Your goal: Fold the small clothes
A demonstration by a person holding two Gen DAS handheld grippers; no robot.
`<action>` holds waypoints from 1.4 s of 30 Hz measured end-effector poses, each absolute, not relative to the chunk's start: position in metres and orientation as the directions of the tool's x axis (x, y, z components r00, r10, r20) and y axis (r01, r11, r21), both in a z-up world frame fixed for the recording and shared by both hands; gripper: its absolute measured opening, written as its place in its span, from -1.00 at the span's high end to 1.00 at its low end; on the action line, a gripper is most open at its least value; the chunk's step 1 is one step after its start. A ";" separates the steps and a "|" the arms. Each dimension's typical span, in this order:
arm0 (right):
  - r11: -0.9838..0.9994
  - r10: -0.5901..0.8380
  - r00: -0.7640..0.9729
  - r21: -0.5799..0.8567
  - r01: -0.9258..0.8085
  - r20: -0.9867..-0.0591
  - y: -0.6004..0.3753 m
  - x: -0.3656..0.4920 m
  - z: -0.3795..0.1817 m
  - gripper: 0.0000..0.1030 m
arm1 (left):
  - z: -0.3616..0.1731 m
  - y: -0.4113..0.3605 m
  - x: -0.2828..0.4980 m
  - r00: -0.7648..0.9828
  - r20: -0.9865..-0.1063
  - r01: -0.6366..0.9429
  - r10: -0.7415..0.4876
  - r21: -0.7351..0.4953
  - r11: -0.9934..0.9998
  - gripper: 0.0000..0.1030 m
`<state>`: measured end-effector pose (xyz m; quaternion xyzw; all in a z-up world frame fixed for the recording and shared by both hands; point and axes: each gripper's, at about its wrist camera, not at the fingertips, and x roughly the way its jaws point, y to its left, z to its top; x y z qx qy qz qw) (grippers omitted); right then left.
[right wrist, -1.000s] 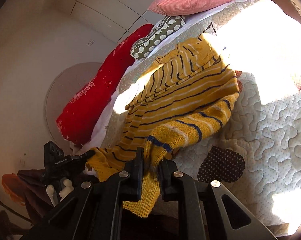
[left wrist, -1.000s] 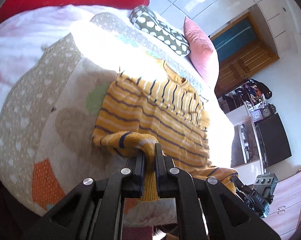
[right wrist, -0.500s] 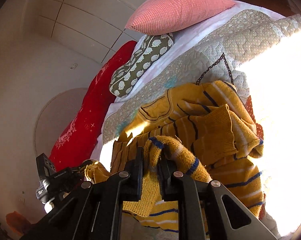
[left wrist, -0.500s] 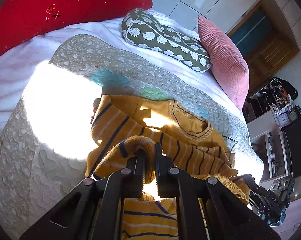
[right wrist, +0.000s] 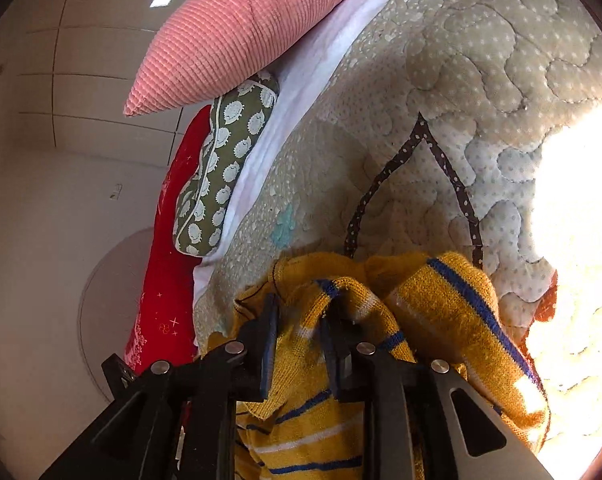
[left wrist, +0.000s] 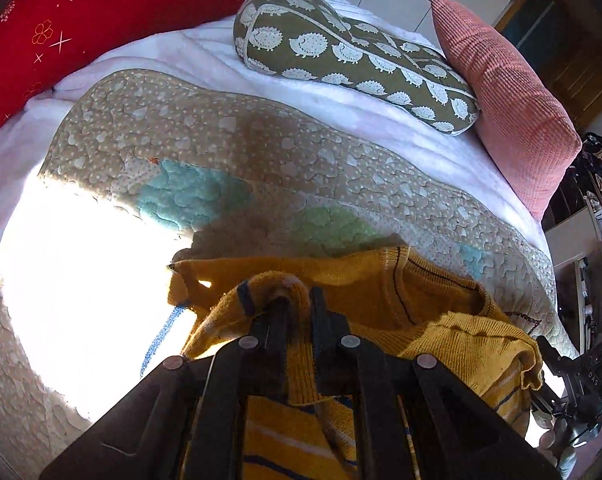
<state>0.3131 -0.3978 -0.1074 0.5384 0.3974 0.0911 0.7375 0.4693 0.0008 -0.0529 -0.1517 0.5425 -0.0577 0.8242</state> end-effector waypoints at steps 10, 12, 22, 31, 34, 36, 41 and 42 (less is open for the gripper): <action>0.595 0.479 0.708 0.785 0.171 -0.518 -0.388 0.285 -0.040 -0.21 | -0.007 0.040 0.441 0.466 -0.803 -0.052 -0.372 -0.445 0.894 0.57; 0.637 0.514 0.665 0.760 0.127 -0.541 -0.363 0.286 -0.039 -0.21 | -0.001 0.041 0.439 0.485 -0.806 -0.063 -0.340 -0.420 0.905 0.40; 0.880 0.218 0.531 0.400 0.255 -0.819 -0.327 0.323 -0.090 0.04 | 0.006 0.052 0.440 0.524 -0.815 -0.080 -0.247 -0.336 0.938 0.16; 0.746 0.245 0.581 0.534 0.398 -0.776 -0.395 0.291 -0.110 0.94 | -0.075 0.059 0.392 0.410 -0.882 -0.090 -0.233 -0.294 0.952 0.16; 0.795 0.173 0.574 0.458 0.398 -0.800 -0.391 0.286 -0.091 0.94 | -0.089 0.069 0.386 0.406 -0.878 -0.097 -0.255 -0.319 0.943 0.16; 0.809 0.102 0.575 0.404 0.427 -0.812 -0.398 0.277 -0.080 0.84 | -0.085 0.077 0.382 0.407 -0.878 -0.113 -0.253 -0.324 0.939 0.16; 0.822 0.003 0.607 0.348 0.451 -0.795 -0.432 0.228 -0.049 0.55 | -0.054 0.096 0.353 0.455 -0.848 -0.117 -0.271 -0.359 0.926 0.16; 0.822 0.016 0.615 0.360 0.441 -0.788 -0.437 0.216 -0.045 0.49 | -0.048 0.096 0.345 0.469 -0.841 -0.110 -0.269 -0.357 0.927 0.14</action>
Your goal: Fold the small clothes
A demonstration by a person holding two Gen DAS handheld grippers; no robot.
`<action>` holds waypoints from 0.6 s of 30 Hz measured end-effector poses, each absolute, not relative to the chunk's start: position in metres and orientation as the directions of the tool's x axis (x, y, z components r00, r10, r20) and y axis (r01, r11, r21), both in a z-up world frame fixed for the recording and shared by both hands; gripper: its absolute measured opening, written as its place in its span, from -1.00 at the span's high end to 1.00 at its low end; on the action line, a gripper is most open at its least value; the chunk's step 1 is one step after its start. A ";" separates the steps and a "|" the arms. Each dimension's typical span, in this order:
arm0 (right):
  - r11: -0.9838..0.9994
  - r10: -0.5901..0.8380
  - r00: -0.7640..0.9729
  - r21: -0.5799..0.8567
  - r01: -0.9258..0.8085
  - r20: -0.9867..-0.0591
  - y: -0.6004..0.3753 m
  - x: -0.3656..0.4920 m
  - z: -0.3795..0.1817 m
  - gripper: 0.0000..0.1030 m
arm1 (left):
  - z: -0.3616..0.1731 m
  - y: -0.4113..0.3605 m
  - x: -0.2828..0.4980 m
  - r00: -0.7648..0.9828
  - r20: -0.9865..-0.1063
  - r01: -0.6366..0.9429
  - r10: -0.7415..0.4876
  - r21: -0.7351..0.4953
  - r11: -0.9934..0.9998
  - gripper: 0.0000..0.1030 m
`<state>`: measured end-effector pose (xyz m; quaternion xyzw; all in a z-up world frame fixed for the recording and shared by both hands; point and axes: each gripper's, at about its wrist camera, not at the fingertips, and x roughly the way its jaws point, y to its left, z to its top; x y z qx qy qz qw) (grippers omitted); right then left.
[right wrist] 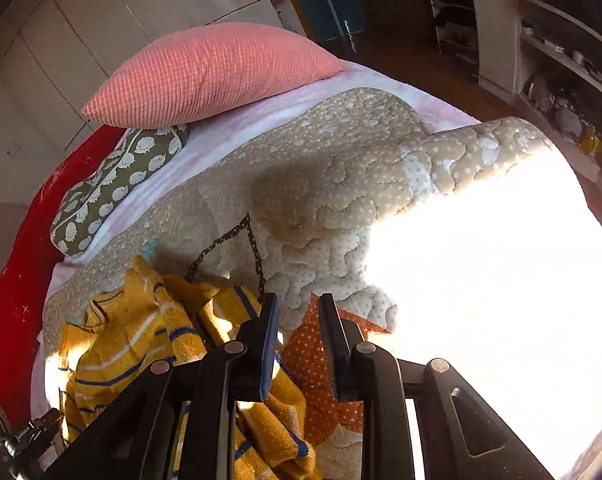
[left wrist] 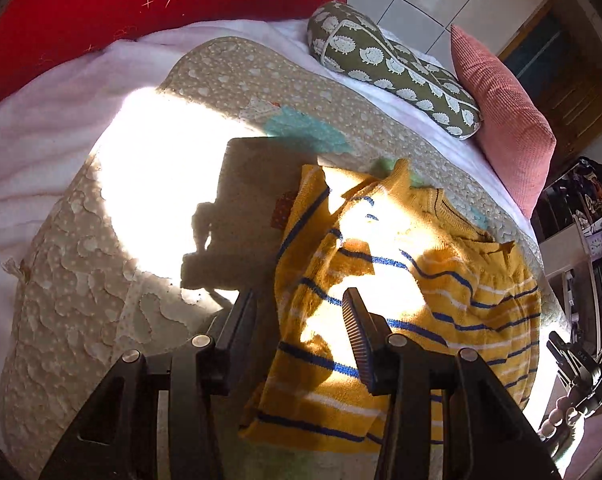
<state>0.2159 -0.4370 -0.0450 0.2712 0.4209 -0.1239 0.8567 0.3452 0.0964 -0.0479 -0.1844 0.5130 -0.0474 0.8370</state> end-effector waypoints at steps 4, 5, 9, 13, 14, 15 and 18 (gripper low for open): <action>0.800 0.085 0.652 0.442 0.406 -0.753 -0.453 0.165 -0.042 0.30 | -0.039 0.096 0.314 0.488 -0.831 -0.084 -0.266 -0.348 0.934 0.04; 0.790 0.097 0.657 0.460 0.406 -0.748 -0.454 0.156 -0.045 0.27 | -0.040 0.096 0.306 0.481 -0.835 -0.087 -0.267 -0.349 0.933 0.04; 0.780 0.115 0.644 0.470 0.413 -0.756 -0.471 0.145 -0.052 0.27 | -0.040 0.077 0.270 0.490 -0.812 -0.035 -0.316 -0.381 0.924 0.04; 0.814 0.095 0.651 0.435 0.384 -0.753 -0.472 0.148 -0.044 0.27 | -0.032 0.028 0.252 0.544 -0.798 0.068 -0.261 -0.268 0.961 0.04; 0.820 0.098 0.655 0.434 0.373 -0.749 -0.474 0.155 -0.039 0.27 | -0.030 0.014 0.251 0.549 -0.791 0.096 -0.270 -0.261 0.961 0.04; 0.829 0.089 0.651 0.418 0.371 -0.754 -0.478 0.164 -0.031 0.27 | -0.028 0.001 0.252 0.552 -0.782 0.121 -0.288 -0.267 0.956 0.04; 0.866 0.036 0.664 0.355 0.353 -0.747 -0.501 0.208 0.006 0.19 | -0.019 -0.037 0.253 0.587 -0.736 0.176 -0.337 -0.291 0.941 0.03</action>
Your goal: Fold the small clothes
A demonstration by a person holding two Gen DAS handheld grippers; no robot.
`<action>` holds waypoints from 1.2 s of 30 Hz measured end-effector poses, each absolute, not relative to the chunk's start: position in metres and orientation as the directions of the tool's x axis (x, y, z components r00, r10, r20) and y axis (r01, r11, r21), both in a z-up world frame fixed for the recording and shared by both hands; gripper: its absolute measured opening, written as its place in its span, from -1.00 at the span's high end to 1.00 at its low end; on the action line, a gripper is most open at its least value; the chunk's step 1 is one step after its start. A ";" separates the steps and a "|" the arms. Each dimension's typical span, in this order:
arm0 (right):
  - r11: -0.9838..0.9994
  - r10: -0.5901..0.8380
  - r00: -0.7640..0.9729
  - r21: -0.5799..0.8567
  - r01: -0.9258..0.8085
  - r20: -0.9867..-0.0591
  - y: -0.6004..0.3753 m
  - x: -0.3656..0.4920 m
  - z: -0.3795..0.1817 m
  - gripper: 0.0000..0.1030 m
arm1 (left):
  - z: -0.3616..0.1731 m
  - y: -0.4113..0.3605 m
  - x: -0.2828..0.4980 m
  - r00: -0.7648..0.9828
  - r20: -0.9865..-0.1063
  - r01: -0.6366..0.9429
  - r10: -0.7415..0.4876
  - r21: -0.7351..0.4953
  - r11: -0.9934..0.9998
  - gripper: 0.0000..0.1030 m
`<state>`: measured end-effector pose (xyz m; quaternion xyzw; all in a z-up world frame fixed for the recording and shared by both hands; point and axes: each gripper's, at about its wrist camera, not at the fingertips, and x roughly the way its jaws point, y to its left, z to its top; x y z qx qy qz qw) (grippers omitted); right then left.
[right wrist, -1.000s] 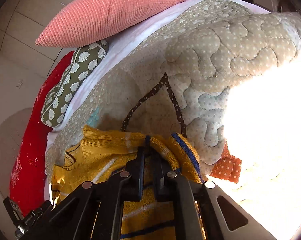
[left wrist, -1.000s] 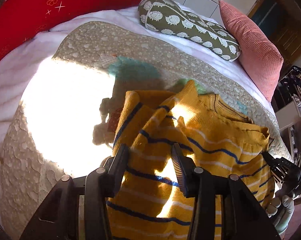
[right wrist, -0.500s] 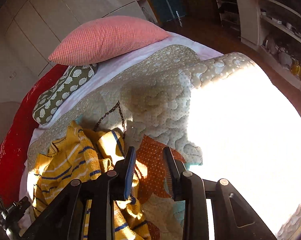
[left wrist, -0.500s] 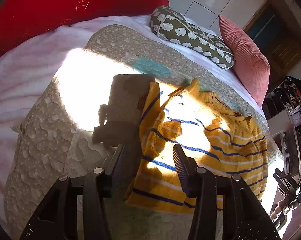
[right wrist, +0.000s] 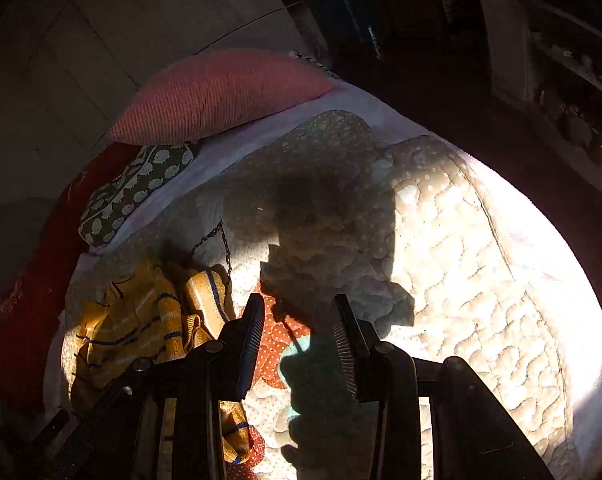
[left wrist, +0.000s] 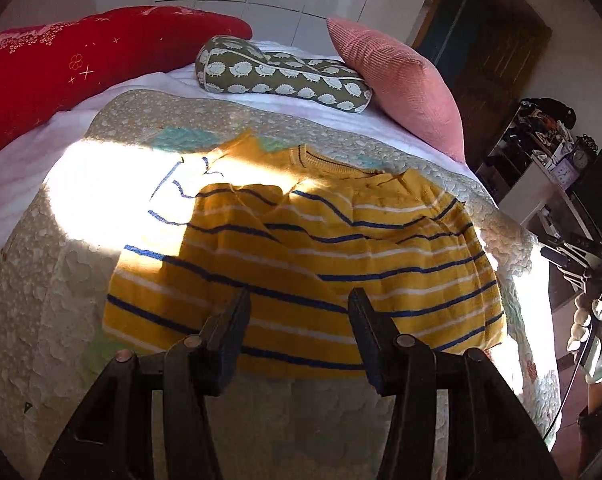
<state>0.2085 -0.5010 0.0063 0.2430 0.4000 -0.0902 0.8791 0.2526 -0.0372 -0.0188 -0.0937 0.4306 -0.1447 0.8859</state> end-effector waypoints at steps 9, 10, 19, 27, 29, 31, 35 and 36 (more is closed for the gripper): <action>0.797 -0.038 0.492 0.270 0.540 -0.870 -0.603 0.371 -0.028 -0.31 | -0.043 -0.121 0.272 0.582 -0.684 0.312 -0.440 -0.312 0.897 0.01; 0.797 -0.042 0.478 0.259 0.546 -0.877 -0.608 0.384 -0.036 -0.32 | -0.048 -0.123 0.275 0.575 -0.691 0.317 -0.438 -0.305 0.898 0.01; 0.906 -0.127 0.419 0.067 0.419 -0.899 -0.599 0.427 -0.054 0.87 | -0.063 -0.125 0.280 0.595 -0.669 0.366 -0.445 -0.267 0.891 0.00; 0.786 -0.437 0.375 -0.145 0.601 -0.818 -0.628 0.471 -0.044 1.00 | -0.079 -0.125 0.282 0.593 -0.661 0.370 -0.460 -0.283 0.885 -0.15; 0.765 -0.416 0.400 -0.078 0.639 -0.817 -0.633 0.462 -0.044 1.00 | -0.082 -0.127 0.282 0.597 -0.662 0.373 -0.453 -0.271 0.887 -0.16; 0.759 -0.410 0.429 -0.040 0.650 -0.805 -0.635 0.448 -0.030 0.99 | -0.080 -0.126 0.282 0.600 -0.655 0.375 -0.460 -0.279 0.884 -0.17; 0.824 -0.284 0.577 0.113 0.555 -0.766 -0.610 0.387 0.014 0.96 | -0.079 -0.124 0.283 0.603 -0.654 0.362 -0.456 -0.285 0.888 -0.17; 0.844 -0.239 0.603 0.144 0.517 -0.761 -0.598 0.365 0.024 0.87 | -0.078 -0.124 0.283 0.604 -0.658 0.360 -0.451 -0.279 0.890 -0.17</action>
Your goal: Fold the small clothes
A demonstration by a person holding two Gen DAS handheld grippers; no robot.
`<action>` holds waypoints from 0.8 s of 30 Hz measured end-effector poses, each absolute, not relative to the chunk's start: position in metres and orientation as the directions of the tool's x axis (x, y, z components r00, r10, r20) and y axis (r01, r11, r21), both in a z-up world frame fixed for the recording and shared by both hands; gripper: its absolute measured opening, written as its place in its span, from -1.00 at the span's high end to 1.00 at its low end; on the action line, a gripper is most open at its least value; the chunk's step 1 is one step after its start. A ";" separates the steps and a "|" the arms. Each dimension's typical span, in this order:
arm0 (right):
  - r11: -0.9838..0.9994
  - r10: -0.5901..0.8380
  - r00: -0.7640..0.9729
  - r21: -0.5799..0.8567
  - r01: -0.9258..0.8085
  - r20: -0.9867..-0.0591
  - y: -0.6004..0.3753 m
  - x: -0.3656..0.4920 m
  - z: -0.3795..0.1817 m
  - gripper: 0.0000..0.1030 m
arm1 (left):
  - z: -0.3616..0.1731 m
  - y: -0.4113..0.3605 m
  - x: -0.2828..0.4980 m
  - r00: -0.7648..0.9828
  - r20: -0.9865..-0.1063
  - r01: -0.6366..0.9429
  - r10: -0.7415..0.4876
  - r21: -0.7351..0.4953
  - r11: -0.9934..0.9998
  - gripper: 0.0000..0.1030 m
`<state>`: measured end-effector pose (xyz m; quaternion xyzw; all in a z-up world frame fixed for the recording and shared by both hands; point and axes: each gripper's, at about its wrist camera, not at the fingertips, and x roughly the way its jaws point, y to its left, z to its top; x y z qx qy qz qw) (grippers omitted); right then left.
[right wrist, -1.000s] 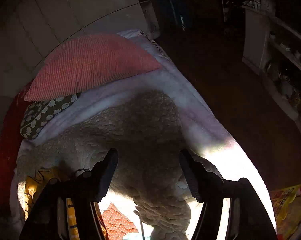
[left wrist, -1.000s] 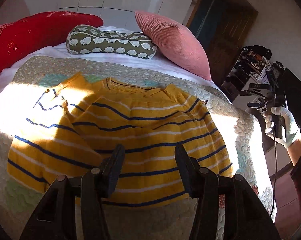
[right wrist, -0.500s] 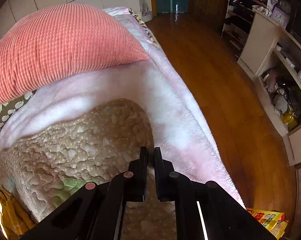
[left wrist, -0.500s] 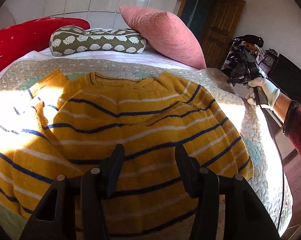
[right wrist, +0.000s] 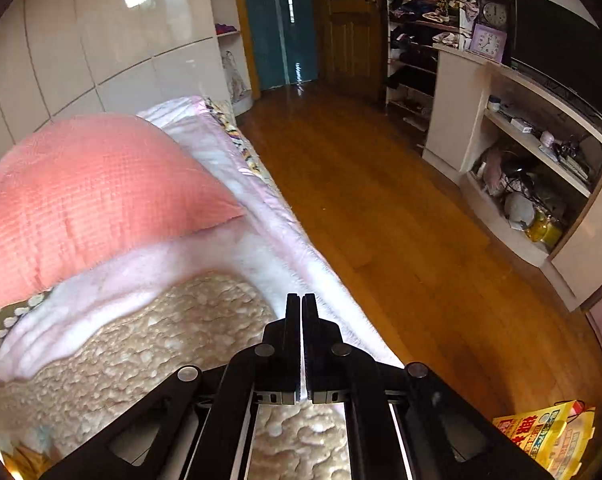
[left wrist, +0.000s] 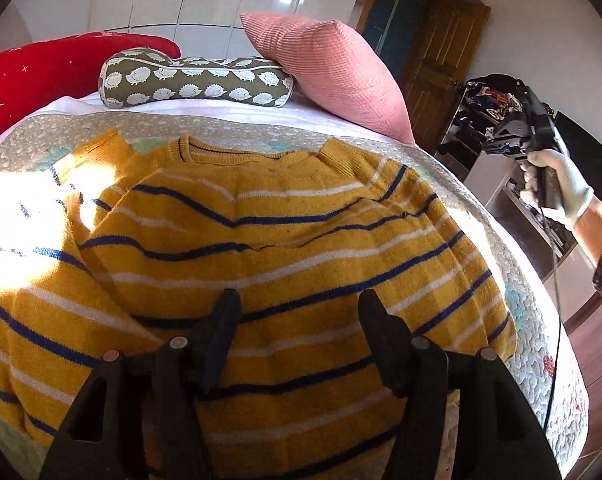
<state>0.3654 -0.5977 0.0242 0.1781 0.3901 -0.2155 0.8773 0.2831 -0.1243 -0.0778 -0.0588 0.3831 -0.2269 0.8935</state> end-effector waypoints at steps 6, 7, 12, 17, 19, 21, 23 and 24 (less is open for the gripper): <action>0.867 0.141 0.658 0.413 0.279 -0.739 -0.512 0.226 0.021 -0.34 | -0.051 -0.114 0.265 0.599 -0.676 0.352 -0.430 -0.261 0.899 -0.17; 0.861 0.181 0.647 0.438 0.259 -0.740 -0.501 0.207 0.015 -0.34 | -0.042 -0.107 0.257 0.610 -0.669 0.348 -0.424 -0.254 0.902 -0.17; 0.838 0.286 0.624 0.506 0.206 -0.728 -0.443 0.137 -0.020 -0.34 | -0.013 -0.054 0.226 0.674 -0.664 0.273 -0.322 -0.182 0.945 -0.32; 0.797 0.317 0.628 0.559 0.230 -0.710 -0.422 0.126 -0.045 -0.34 | -0.018 0.016 0.231 0.653 -0.723 0.107 -0.226 -0.207 0.973 -0.37; 0.782 0.311 0.638 0.571 0.249 -0.704 -0.418 0.121 -0.051 -0.34 | -0.025 0.042 0.238 0.614 -0.758 0.037 -0.221 -0.252 0.967 -0.37; 0.774 0.308 0.633 0.574 0.268 -0.711 -0.416 0.121 -0.057 -0.34 | -0.028 0.060 0.238 0.598 -0.762 0.001 -0.249 -0.310 0.951 -0.37; 0.759 0.321 0.633 0.591 0.273 -0.704 -0.417 0.127 -0.063 -0.34 | -0.024 0.071 0.232 0.614 -0.748 -0.014 -0.250 -0.328 0.945 -0.37; 0.749 0.334 0.628 0.602 0.276 -0.703 -0.417 0.132 -0.068 -0.34 | -0.022 0.073 0.229 0.620 -0.746 -0.017 -0.243 -0.323 0.946 -0.37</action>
